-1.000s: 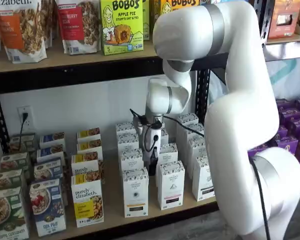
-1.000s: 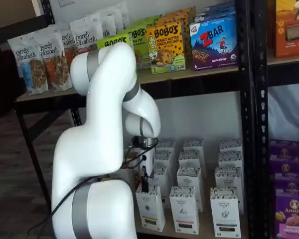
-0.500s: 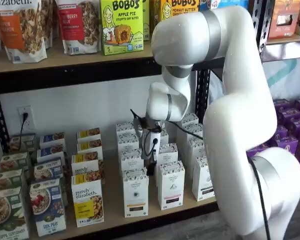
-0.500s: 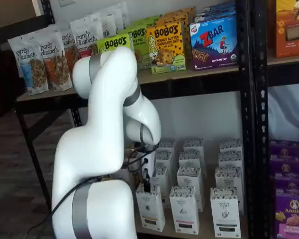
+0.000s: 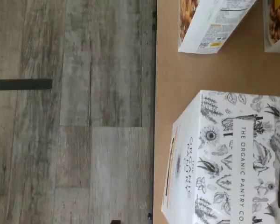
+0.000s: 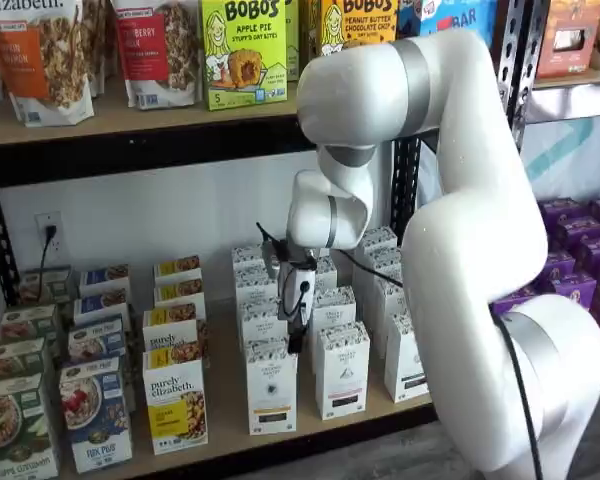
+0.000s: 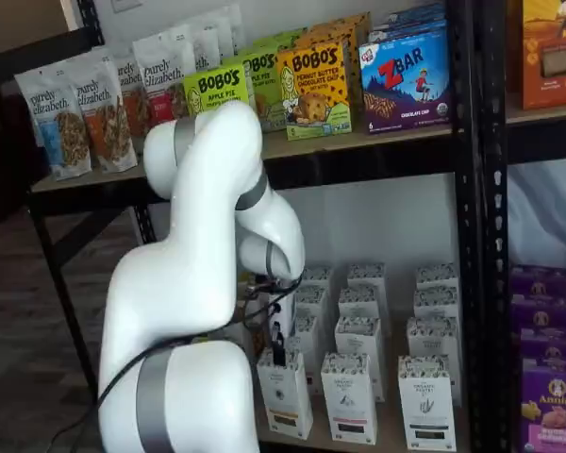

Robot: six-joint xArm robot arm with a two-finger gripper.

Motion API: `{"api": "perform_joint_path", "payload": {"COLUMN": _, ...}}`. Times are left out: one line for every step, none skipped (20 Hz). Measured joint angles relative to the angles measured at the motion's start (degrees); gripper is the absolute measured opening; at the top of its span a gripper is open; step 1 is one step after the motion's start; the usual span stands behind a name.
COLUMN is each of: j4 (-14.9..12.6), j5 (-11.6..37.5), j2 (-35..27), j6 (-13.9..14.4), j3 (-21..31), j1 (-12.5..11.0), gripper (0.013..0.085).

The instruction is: Pick up the white box with a yellow strip in the middle, on the bottom shelf, the fourth box from the left

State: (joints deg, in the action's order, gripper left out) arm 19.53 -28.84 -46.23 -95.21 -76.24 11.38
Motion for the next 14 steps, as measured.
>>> {"api": "perform_joint_path", "payload": {"j4": -0.4, "j5": -0.4, "j2": -0.5, "j6": 0.4, "j3": -0.7, "j1": -0.1, "gripper": 0.0850}}
{"api": "perform_joint_path", "payload": {"j4": -0.6, "j5": -0.6, "j2": -1.0, "j6": 0.5, "j3": -1.3, "j1": -0.1, "gripper": 0.0850}}
{"api": "perform_joint_path", "payload": {"j4": -0.7, "j5": -0.8, "j2": -1.5, "j6": 0.6, "j3": -2.0, "j1": -0.1, "gripper": 0.0850}}
{"api": "perform_joint_path", "payload": {"j4": -0.7, "j5": -1.0, "j2": -1.9, "j6": 0.7, "j3": -2.5, "j1": -0.1, "gripper": 0.0850}}
{"api": "perform_joint_path", "payload": {"j4": -0.9, "j5": -1.1, "j2": -2.3, "j6": 0.9, "j3": -3.1, "j1": -0.1, "gripper": 0.0850}}
{"api": "perform_joint_path", "payload": {"j4": -1.2, "j5": -1.2, "j2": -2.8, "j6": 1.2, "j3": -3.7, "j1": 0.0, "gripper": 0.0850}}
{"api": "perform_joint_path", "payload": {"j4": -1.6, "j5": -1.4, "j2": -3.3, "j6": 1.6, "j3": -4.2, "j1": 0.0, "gripper": 0.0850}}
{"api": "perform_joint_path", "payload": {"j4": -1.9, "j5": -1.5, "j2": -3.7, "j6": 1.9, "j3": -4.8, "j1": 0.1, "gripper": 0.0850}}
{"api": "perform_joint_path", "payload": {"j4": -2.4, "j5": -1.6, "j2": -4.2, "j6": 2.3, "j3": -5.4, "j1": 0.1, "gripper": 0.0850}}
{"api": "perform_joint_path", "payload": {"j4": -2.7, "j5": -1.8, "j2": -4.6, "j6": 2.6, "j3": -5.9, "j1": 0.1, "gripper": 0.0850}}
{"api": "perform_joint_path", "payload": {"j4": -2.9, "j5": -2.0, "j2": -5.0, "j6": 2.8, "j3": -6.4, "j1": 0.1, "gripper": 0.0850}}
{"api": "perform_joint_path", "payload": {"j4": -3.1, "j5": -2.1, "j2": -5.4, "j6": 3.0, "j3": -7.0, "j1": 0.1, "gripper": 0.0850}}
{"api": "perform_joint_path", "payload": {"j4": -3.3, "j5": -2.2, "j2": -5.8, "j6": 3.2, "j3": -7.4, "j1": 0.1, "gripper": 0.0850}}
{"api": "perform_joint_path", "payload": {"j4": -3.5, "j5": -2.4, "j2": -6.2, "j6": 3.4, "j3": -7.9, "j1": 0.1, "gripper": 0.0850}}
